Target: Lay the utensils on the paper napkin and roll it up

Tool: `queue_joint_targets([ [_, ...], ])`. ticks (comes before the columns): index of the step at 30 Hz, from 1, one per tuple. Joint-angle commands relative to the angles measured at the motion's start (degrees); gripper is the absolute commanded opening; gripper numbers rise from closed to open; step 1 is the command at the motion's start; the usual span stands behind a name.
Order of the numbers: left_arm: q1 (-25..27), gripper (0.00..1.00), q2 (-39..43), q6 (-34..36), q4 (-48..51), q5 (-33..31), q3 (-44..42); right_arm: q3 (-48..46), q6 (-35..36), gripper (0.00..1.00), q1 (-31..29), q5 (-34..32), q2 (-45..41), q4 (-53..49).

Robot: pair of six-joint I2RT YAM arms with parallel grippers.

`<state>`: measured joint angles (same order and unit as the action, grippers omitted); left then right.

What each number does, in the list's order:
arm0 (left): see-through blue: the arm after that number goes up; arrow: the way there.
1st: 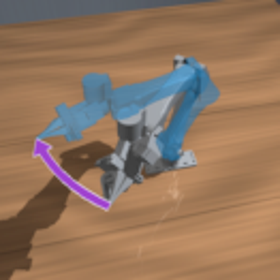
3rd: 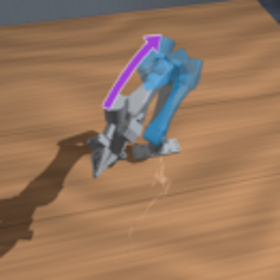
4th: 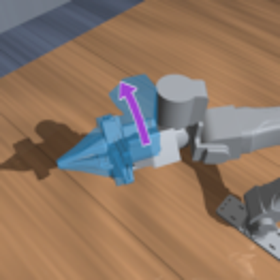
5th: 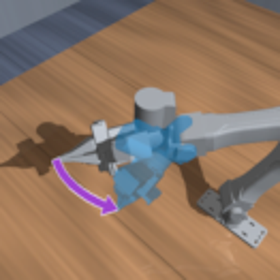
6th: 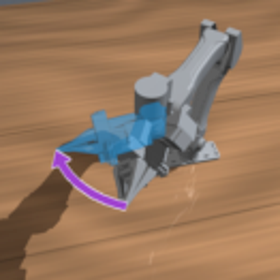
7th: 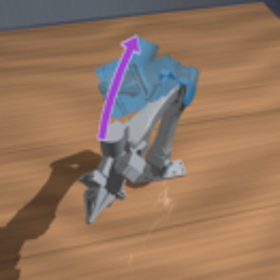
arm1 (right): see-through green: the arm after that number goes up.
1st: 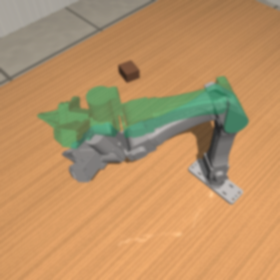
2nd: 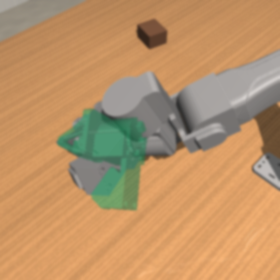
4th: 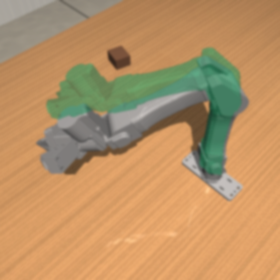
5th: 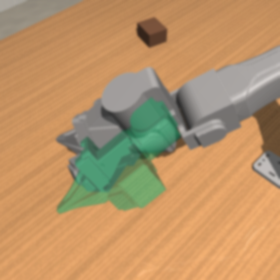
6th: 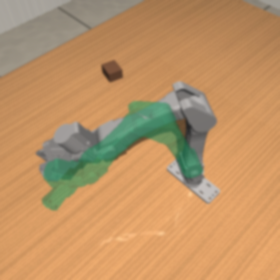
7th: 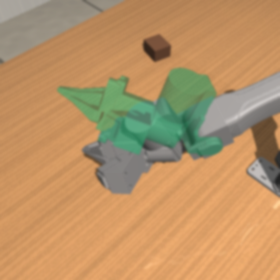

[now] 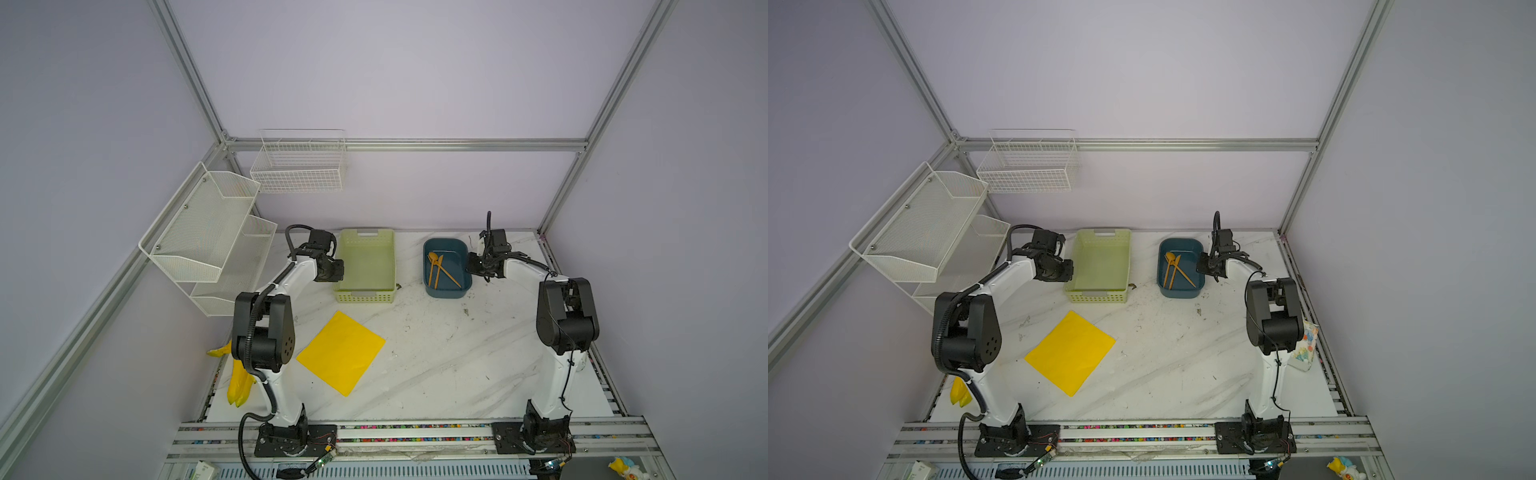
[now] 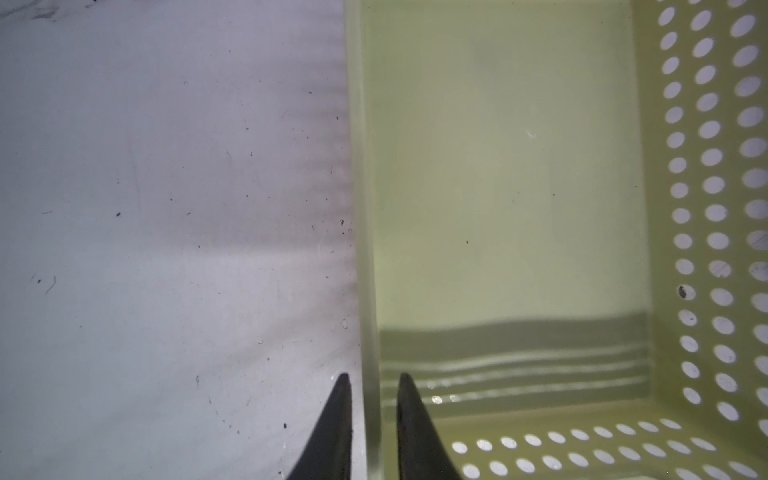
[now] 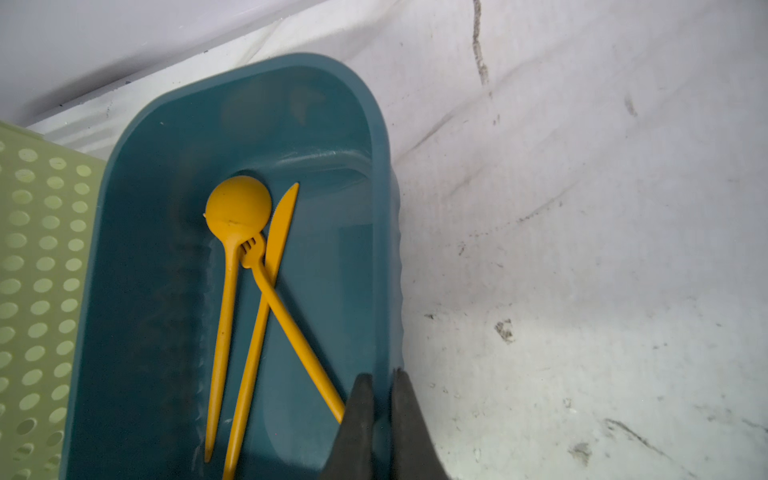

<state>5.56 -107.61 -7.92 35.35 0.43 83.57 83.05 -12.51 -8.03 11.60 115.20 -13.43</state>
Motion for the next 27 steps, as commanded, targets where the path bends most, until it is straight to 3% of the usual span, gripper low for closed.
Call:
queue_joint_targets([
  [1,0.24,0.28,0.98,-0.51,-0.13,-1.61,4.77,1.68,1.35,0.14,0.22,-0.78,-0.03,-3.06],
  [8,0.24,0.34,6.16,-0.96,2.25,-4.06,3.90,1.68,1.11,0.25,0.23,-1.04,-4.85,-4.61],
  [16,2.20,0.35,15.76,-1.88,6.76,1.83,-2.03,0.70,1.45,0.28,0.21,0.21,-9.38,-6.02],
  [27,12.70,0.33,32.48,-17.18,5.51,6.84,-22.16,-3.50,-0.83,0.28,0.21,3.14,-15.42,-2.66],
])
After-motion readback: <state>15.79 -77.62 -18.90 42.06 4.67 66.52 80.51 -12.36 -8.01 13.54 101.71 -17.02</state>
